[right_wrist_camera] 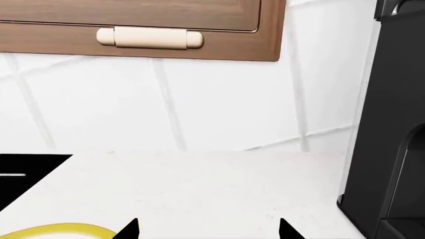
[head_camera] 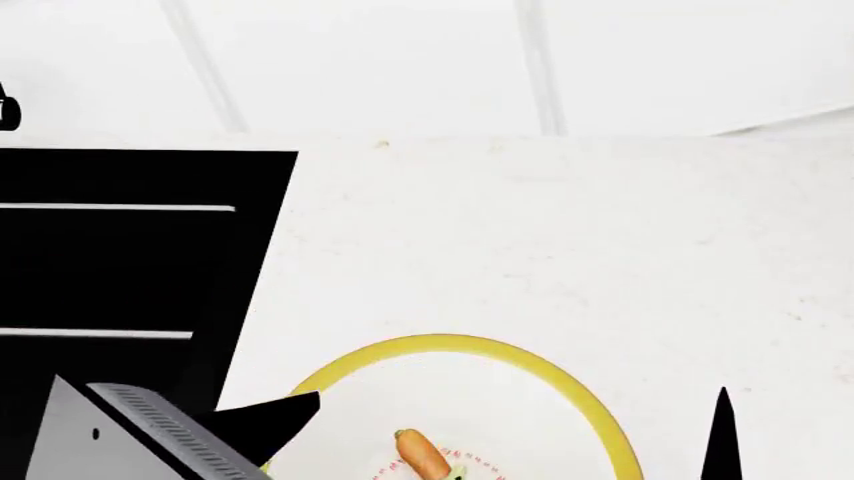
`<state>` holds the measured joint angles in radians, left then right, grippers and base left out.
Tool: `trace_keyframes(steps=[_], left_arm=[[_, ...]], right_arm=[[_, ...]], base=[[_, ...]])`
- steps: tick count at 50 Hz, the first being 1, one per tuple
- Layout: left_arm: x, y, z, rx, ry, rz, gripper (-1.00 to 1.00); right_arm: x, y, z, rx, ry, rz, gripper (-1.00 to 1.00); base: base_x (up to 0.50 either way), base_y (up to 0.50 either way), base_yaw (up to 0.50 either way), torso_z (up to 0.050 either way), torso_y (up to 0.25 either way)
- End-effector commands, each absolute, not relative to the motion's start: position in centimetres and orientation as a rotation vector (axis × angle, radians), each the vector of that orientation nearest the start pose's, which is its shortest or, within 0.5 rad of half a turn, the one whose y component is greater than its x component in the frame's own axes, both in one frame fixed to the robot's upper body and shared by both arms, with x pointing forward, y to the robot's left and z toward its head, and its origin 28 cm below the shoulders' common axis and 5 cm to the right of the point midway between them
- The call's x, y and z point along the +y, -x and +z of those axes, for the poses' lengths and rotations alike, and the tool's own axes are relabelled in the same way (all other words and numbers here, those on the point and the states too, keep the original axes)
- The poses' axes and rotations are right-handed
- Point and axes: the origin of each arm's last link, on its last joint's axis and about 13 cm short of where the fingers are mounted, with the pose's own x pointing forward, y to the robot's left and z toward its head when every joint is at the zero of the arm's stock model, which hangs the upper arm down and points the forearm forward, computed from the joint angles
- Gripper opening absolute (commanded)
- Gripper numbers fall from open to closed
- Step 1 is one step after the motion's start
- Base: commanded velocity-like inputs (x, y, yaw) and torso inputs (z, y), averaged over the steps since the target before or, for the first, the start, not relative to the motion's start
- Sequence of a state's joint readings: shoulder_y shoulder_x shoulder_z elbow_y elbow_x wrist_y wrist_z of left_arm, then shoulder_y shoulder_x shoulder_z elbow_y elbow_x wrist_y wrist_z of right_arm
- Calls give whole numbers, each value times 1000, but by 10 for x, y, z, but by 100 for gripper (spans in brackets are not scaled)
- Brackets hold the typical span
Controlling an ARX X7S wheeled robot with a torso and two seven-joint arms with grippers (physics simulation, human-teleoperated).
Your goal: There is a mixed pile of frozen fruits and vegetables on the counter. Locate all the frozen vegetables and place the items in a bowl on the counter. Take all the frozen fruits and defrost them in a running sink.
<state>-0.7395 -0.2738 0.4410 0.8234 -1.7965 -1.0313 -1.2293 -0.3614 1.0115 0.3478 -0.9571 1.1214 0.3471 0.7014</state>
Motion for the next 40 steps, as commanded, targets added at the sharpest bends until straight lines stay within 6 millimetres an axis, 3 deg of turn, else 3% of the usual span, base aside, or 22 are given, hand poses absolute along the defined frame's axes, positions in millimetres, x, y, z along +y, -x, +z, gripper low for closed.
trace_keyframes(steps=[1,8,19,32,40], left_arm=[[140,-144,251,113,155,-638,100],[158,-148,271,50,182,-574,100],[180,-152,283,-18,171,-473,100],[214,-153,272,-34,157,-330,100],[239,-154,250,-81,91,-170,100]], right_arm=[[-178,-126,194,-93,45,-47,100],[-179,-126,194,-91,49,-52,100],[-177,-130,199,-104,54,-35,100],[-180,-130,206,-139,58,-58,100],[-178,-136,210,-152,47,-40,100]], base=[[0,0,0,0,0],[0,0,0,0,0],[0,0,0,0,0],[0,0,0,0,0],[0,0,0,0,0]])
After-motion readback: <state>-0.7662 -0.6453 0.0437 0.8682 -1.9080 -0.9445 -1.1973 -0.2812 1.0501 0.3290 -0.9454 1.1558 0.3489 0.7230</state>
